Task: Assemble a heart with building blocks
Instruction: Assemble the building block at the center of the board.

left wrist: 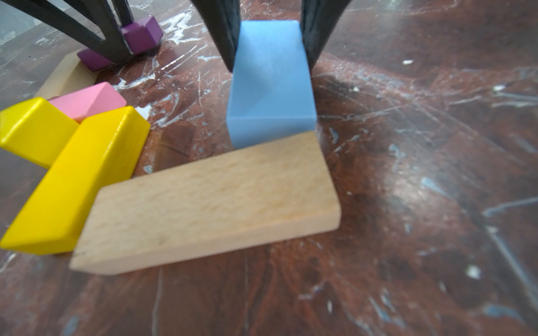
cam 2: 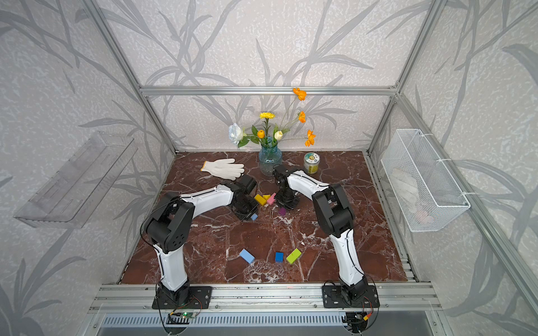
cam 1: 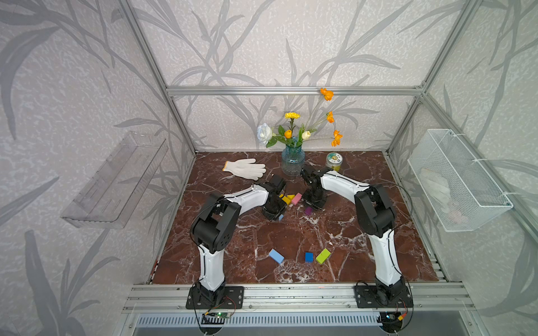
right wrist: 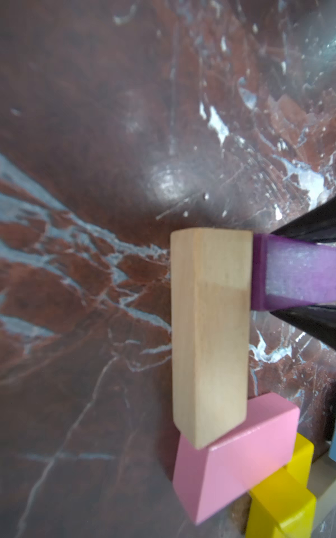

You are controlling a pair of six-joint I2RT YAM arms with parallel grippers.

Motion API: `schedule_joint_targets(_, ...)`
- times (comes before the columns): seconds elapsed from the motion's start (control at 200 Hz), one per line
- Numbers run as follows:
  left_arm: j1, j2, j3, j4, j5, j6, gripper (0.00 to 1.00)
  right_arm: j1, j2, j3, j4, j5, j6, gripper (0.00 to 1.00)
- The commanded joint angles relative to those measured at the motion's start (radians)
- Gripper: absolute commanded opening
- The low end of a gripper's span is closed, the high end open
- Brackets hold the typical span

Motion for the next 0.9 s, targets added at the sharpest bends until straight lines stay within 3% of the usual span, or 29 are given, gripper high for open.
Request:
schedule_joint_targets(0.0, 0.009, 0.072, -0.053, -0.084, -0.035, -0.003, 0.16, -0.003, 0.029, 0.019, -0.032, 0.006, 0.009, 0.01)
schedule_joint_targets(0.485, 0.009, 0.073, -0.052, -0.087, -0.033, -0.002, 0.17, -0.003, 0.032, 0.014, -0.040, 0.008, 0.014, 0.04)
schedule_joint_targets(0.895, 0.011, 0.083, -0.033, -0.105, -0.029, 0.010, 0.44, -0.005, 0.039, 0.023, -0.052, 0.007, 0.009, 0.54)
